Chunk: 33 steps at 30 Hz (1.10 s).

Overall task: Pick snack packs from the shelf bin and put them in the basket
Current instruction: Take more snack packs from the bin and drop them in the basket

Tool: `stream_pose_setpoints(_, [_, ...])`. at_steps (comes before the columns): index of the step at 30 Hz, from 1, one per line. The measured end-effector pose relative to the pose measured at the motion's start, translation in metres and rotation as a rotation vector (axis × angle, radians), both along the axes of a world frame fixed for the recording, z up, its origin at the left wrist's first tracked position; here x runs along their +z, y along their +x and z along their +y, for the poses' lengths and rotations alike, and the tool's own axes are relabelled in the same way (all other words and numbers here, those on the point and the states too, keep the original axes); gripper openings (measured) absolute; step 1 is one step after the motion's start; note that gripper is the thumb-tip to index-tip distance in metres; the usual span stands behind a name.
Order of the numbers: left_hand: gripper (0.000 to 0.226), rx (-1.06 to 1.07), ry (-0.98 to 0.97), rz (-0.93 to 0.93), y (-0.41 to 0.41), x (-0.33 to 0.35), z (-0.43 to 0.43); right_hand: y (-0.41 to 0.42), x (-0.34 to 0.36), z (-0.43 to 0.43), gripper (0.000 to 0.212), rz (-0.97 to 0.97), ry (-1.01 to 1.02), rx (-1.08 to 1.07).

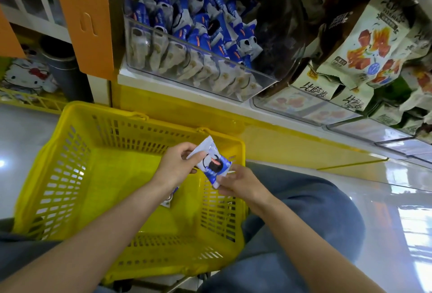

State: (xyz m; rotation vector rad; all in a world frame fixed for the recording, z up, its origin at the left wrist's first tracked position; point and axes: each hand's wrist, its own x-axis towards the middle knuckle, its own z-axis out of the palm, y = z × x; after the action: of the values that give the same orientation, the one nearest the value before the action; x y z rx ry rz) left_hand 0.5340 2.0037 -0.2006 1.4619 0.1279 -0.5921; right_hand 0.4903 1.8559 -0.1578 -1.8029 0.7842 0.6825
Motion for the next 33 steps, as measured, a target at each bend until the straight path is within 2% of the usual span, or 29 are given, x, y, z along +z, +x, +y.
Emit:
stream_pose_setpoints(2, [0.006, -0.061, 0.039, -0.059, -0.002, -0.003, -0.002, -0.006, -0.007, 0.001, 0.054, 0.005, -0.153, 0.126])
stream_pose_setpoints(4, [0.008, -0.12, 0.095, -0.124, -0.005, -0.006, -0.005, -0.012, -0.013, 0.002, 0.07, -0.104, -0.298, 0.207])
stream_pose_setpoints(6, [0.011, -0.149, 0.135, -0.17, -0.008, -0.009, -0.007, -0.017, -0.017, 0.003, 0.063, -0.229, -0.315, 0.234])
stream_pose_setpoints(11, [0.011, -0.238, 0.173, -0.204, -0.018, -0.021, -0.018, -0.03, -0.023, 0.005, 0.019, -0.296, -0.285, 0.072])
stream_pose_setpoints(15, [0.018, -0.274, 0.141, -0.231, -0.023, -0.028, -0.025, -0.038, -0.025, 0.002, 0.023, -0.339, -0.319, 0.048])
stream_pose_setpoints(17, [0.026, -0.308, 0.11, -0.229, -0.027, -0.031, -0.028, -0.041, -0.025, 0.002, 0.016, -0.375, -0.33, 0.074])
stream_pose_setpoints(21, [0.027, -0.316, 0.003, -0.059, -0.03, -0.035, -0.033, -0.046, -0.025, -0.003, 0.007, -0.482, -0.463, 0.191])
stream_pose_setpoints(24, [0.017, -0.291, -0.078, 0.024, -0.027, -0.037, -0.035, -0.046, -0.025, -0.005, 0.016, -0.51, -0.564, 0.309])
stream_pose_setpoints(26, [0.008, -0.249, -0.044, 0.011, -0.029, -0.037, -0.038, -0.045, -0.026, -0.007, 0.012, -0.523, -0.584, 0.258])
stream_pose_setpoints(28, [0.023, -0.191, 0.064, -0.07, -0.034, -0.039, -0.041, -0.042, -0.025, -0.01, 0.007, -0.527, -0.61, 0.1])
stream_pose_setpoints(30, [0.026, -0.21, 0.138, -0.178, -0.039, -0.04, -0.041, -0.038, -0.024, -0.013, 0.009, -0.485, -0.605, -0.07])
stream_pose_setpoints(33, [0.011, -0.286, 0.074, -0.18, -0.045, -0.037, -0.046, -0.034, -0.025, -0.013, 0.016, -0.412, -0.519, -0.149])
